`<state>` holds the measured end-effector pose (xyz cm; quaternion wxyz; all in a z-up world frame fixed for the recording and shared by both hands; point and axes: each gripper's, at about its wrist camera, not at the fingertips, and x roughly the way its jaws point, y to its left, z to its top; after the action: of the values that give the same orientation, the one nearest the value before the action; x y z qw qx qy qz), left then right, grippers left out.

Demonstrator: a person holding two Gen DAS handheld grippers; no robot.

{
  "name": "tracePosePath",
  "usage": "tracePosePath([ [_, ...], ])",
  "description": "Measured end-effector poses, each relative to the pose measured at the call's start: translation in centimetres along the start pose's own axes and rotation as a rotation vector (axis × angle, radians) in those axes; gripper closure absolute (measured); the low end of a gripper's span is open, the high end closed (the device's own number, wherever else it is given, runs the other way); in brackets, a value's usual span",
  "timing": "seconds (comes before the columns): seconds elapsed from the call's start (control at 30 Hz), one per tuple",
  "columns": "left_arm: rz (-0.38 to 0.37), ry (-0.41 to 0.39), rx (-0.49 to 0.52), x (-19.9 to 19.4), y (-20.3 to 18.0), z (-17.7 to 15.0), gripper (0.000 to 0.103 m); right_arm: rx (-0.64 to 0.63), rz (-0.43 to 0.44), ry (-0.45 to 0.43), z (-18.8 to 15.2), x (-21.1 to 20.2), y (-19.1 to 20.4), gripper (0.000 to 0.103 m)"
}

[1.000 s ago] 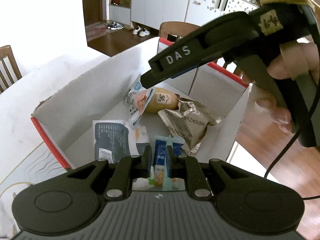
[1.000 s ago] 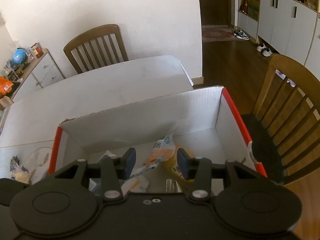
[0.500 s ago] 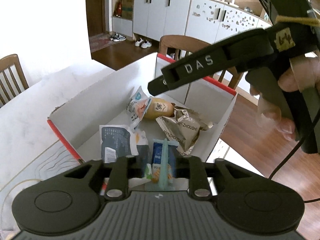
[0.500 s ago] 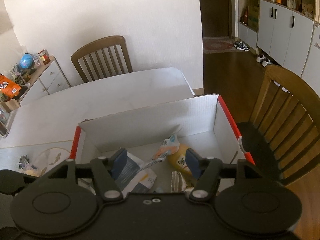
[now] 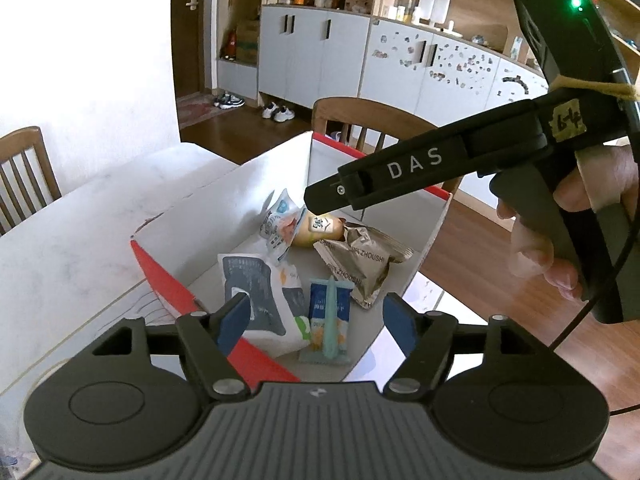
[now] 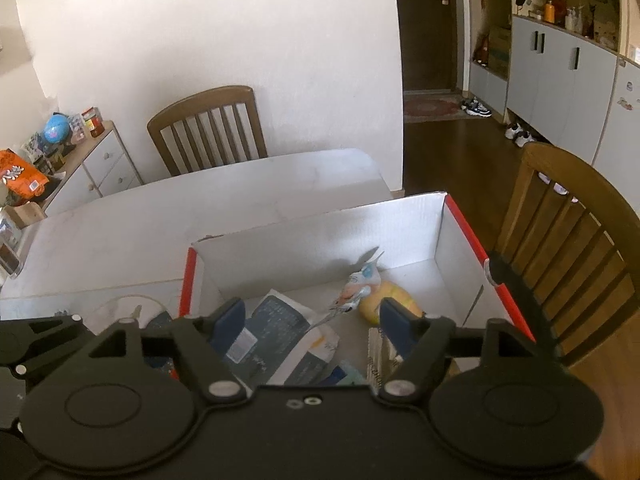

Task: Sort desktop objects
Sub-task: 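Withdraw both tools from the shoebox back over the placemat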

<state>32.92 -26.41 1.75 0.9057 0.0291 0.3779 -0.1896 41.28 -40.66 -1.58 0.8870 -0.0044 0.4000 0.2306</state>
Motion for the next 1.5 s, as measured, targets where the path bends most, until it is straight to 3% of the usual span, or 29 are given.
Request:
tracePosePath([
  [0.13, -0.015, -0.008, 0.002, -1.3, 0.6, -0.9, 0.021, 0.007, -0.002, -0.015, -0.9, -0.6, 1.1, 0.018],
  [0.37, -0.027, -0.025, 0.005, -3.4, 1.8, -2.7, 0.017, 0.016, 0.001, -0.039, -1.9, -1.5, 3.5, 0.015],
  [0.43, -0.02, -0.036, 0.001, -4.2, 2.3, -3.3, 0.005, 0.012, 0.002, -0.044, -2.2, -1.7, 4.4, 0.014],
  [0.5, -0.009, -0.046, 0.001, -4.9, 2.8, -3.8, 0.0, 0.006, 0.002, -0.048, -2.4, -1.8, 5.3, 0.014],
  [0.93, 0.033, -0.078, -0.039, -9.8, 6.7, -7.7, 0.0, -0.023, 0.039, -0.058, -3.4, -1.9, 11.5, 0.013],
  [1.5, 0.148, -0.113, -0.124, -15.6, 13.2, -14.1, 0.0, -0.078, 0.085, -0.044, -5.5, -0.9, 18.8, 0.012],
])
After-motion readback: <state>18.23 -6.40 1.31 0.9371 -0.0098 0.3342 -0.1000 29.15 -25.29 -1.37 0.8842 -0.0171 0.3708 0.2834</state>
